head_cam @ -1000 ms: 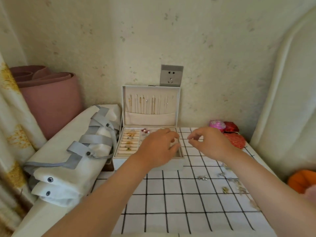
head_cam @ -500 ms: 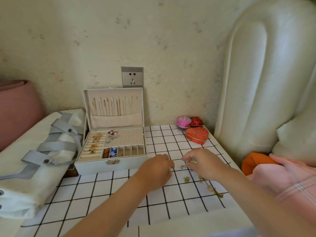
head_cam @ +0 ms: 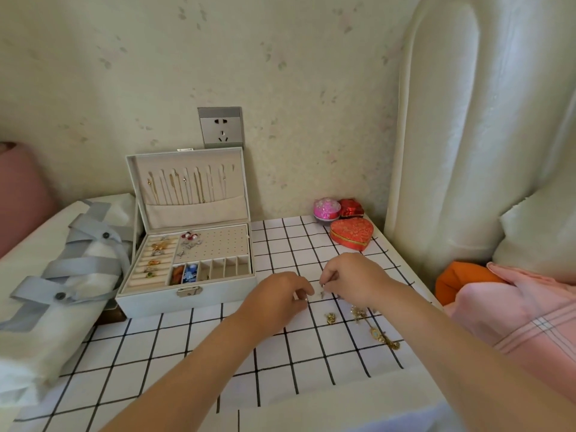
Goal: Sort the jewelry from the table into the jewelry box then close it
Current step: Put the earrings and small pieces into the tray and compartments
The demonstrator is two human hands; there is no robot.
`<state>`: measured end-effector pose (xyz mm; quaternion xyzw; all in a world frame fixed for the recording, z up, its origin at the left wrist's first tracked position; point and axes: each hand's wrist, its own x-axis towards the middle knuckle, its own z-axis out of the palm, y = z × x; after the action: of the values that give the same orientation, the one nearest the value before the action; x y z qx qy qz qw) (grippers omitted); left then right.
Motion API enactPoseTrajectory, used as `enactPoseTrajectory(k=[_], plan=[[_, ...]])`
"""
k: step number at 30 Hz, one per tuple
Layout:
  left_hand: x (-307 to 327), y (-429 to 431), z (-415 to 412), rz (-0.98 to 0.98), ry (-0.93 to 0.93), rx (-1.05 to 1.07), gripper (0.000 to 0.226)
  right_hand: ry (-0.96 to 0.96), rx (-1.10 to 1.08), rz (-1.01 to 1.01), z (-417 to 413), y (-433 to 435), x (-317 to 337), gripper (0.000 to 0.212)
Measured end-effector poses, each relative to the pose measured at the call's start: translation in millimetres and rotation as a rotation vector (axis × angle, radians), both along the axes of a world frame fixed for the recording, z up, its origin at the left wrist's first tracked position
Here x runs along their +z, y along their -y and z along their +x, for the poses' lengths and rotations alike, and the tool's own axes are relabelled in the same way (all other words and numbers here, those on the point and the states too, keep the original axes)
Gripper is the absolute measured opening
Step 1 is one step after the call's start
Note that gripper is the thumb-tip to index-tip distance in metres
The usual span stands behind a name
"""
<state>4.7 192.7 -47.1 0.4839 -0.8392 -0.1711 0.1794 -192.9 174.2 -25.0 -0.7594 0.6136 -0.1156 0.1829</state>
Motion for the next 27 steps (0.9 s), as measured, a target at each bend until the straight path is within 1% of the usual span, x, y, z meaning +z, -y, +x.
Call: enactPoseTrajectory(k=[5,9,12,17,21,25,27], plan=[[9,-4,3,0.053,-0.169,0.003,0.009,0.184,0.000,0.013,5,4,9,0.014],[22,-5,17,0.093,-0.352,0.068,0.014,0.346,0.029,-0.019,24,10,23,0.014],[40,-3,34,0.151,-0.514,0.134,0.010,0.469,0.037,-0.035,44,14,35,0.012],[64,5,82,0.186,-0.709,0.259,0.014,0.559,0.061,-0.047,85,24,45,0.014],[68,12,126,0.189,-0.737,0.328,0.016,0.586,0.055,-0.034,122,36,44,0.014],[62,18,158,0.076,-0.562,0.394,0.017,0.567,0.087,-0.018,153,46,43,0.013],[58,21,167,0.040,-0.510,0.421,0.016,0.569,0.080,-0.014,166,52,41,0.013]])
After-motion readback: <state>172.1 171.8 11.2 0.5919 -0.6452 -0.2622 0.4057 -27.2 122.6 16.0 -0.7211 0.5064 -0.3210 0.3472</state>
